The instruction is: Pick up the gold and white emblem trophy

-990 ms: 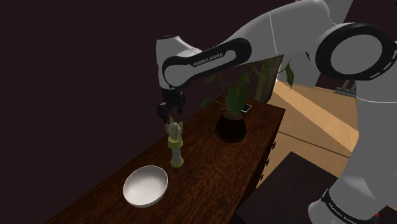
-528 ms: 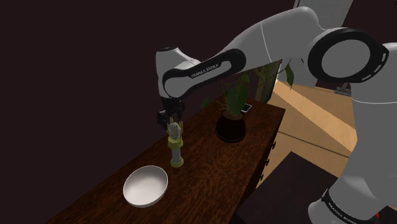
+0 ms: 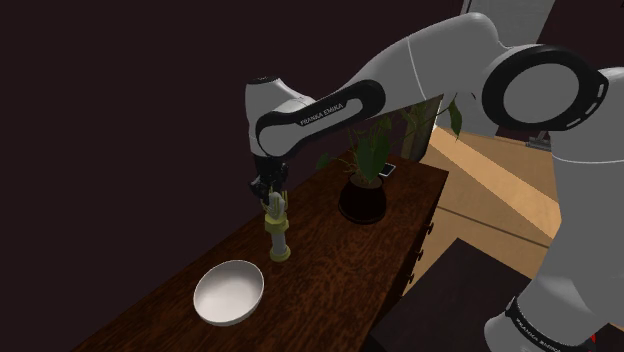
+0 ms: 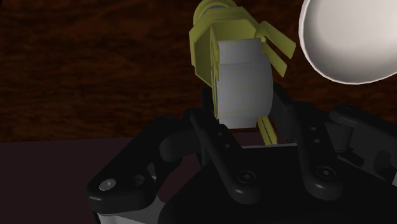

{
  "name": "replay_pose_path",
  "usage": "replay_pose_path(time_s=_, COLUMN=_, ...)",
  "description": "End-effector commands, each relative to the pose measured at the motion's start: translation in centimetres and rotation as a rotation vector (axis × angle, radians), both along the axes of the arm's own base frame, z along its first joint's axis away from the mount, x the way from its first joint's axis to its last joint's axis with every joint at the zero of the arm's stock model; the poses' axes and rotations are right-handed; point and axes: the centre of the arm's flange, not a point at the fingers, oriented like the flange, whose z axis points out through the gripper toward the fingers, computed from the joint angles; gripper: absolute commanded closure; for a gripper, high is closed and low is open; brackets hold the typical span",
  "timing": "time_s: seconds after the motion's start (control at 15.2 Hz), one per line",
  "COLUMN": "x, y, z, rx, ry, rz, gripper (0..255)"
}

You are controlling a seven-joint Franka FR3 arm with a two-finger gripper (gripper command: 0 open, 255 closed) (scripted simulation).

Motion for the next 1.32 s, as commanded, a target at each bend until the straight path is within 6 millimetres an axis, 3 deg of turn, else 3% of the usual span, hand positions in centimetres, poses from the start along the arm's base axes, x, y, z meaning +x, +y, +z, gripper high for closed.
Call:
replay_pose_path(time_s=0.0, x=0.0, y=0.0, z=-0.1, rx=0.000, ry=0.001, rz=0.000, gripper=255)
replay_pose_path(time_s=0.2, x=0.0, y=0.0, z=-0.1, rx=0.000, ry=0.001, rz=0.000, gripper=255)
replay_pose_path(time_s=1.25, x=0.0, y=0.0, z=7.9, rx=0.000, ry=0.001, rz=0.000, gripper=255)
